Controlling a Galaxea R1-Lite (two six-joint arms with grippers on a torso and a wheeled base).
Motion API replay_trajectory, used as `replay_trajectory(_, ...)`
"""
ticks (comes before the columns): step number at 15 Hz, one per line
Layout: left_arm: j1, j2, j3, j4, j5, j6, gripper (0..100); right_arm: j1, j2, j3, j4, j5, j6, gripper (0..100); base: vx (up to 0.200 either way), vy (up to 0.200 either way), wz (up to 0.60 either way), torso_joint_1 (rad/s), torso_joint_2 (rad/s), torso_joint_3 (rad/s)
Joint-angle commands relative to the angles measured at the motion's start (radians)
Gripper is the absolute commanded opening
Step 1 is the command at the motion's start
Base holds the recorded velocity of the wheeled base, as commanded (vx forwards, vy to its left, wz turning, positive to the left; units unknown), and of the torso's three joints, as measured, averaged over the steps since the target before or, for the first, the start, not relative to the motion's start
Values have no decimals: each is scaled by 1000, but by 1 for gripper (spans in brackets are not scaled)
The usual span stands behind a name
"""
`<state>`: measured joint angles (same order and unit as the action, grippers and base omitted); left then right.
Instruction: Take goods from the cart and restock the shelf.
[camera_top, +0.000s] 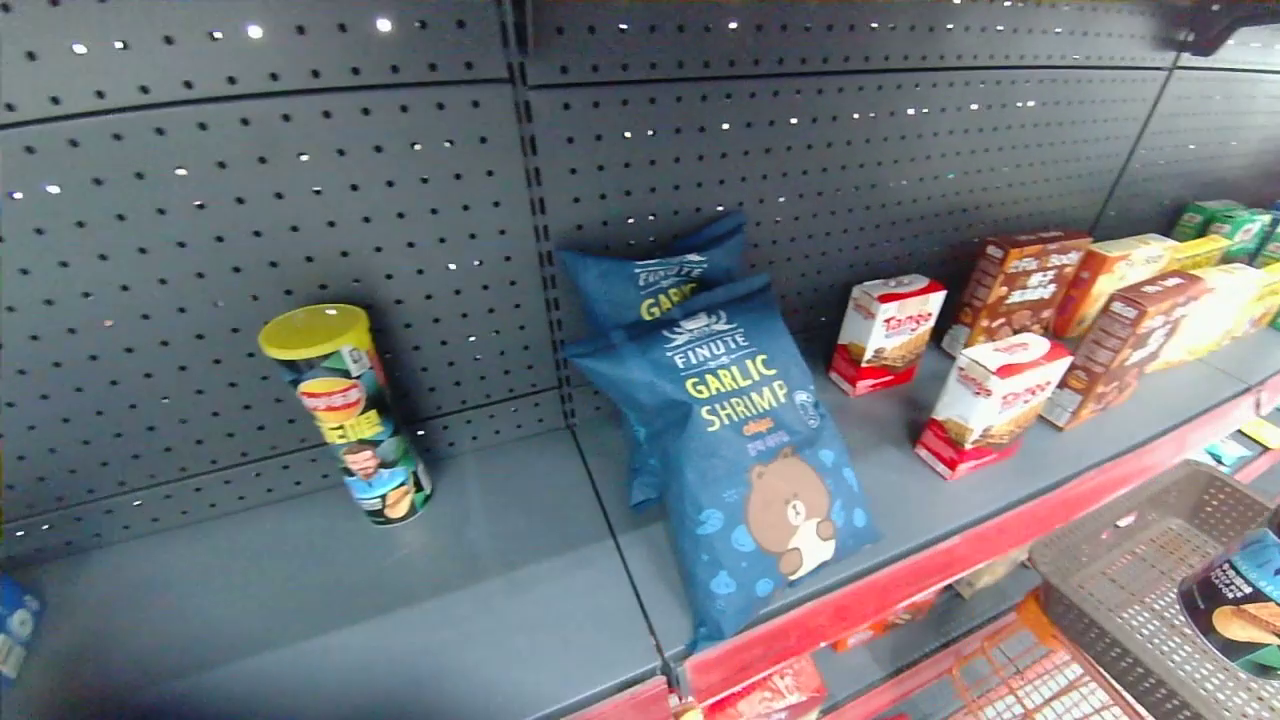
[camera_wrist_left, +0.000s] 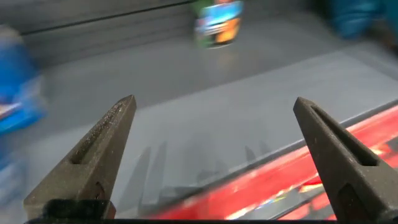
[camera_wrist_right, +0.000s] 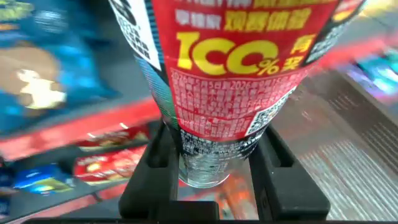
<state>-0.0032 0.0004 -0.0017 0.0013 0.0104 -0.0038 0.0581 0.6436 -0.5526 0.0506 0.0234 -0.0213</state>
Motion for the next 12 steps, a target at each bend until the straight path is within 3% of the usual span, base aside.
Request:
replay_trajectory(1,0,0,0,0,0,-1,100,0,-4,2,0,1,-2,0,0,0,600,7,7,2)
replay_trajectory(6,0,0,0,0,0,-1,100,0,-21,22,0,1,-2,0,0,0,600,5,2,1)
replay_trajectory(8,0,0,0,0,0,-1,100,2,-35,23,0,7,-2,0,0,0,0,0,0,0)
replay_trajectory(12,0,0,0,0,0,-1,100,52,-81,-7,0,124,0,0,0,0,0,0,0,0)
